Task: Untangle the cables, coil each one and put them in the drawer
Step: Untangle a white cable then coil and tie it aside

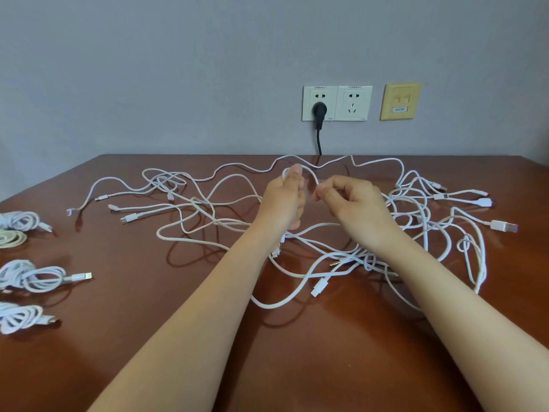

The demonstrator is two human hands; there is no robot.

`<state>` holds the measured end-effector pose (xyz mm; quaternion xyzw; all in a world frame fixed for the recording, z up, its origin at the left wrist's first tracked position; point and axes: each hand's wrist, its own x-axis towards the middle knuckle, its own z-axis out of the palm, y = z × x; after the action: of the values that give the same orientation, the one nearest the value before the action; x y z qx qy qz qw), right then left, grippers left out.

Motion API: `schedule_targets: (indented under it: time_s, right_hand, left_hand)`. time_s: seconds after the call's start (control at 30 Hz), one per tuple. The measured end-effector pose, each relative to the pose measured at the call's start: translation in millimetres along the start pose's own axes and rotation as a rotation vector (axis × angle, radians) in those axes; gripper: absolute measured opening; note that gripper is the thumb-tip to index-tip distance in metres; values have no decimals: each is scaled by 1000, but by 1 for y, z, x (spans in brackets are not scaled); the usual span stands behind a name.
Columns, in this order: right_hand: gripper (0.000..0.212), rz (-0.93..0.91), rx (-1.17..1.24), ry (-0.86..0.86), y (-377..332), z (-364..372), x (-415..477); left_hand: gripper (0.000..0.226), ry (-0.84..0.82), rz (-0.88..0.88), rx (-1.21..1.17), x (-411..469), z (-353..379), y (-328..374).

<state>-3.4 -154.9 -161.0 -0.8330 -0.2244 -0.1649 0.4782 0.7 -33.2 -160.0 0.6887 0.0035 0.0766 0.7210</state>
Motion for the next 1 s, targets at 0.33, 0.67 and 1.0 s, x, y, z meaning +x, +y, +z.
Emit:
schedule_targets:
  time_s: [0.33,0.67,1.0]
  right_hand:
    - [21,-163,-427,-92,4,8,-8]
    - [26,-123,-445,-18,-1,7,-7]
    - [24,-134,-427,-26,-3,7,-9]
  left_hand:
    - [34,121,236,499,-6,5,-5]
    - [32,91,299,480,-5,6,-5]
    - [40,137,221,268,2,3,-3]
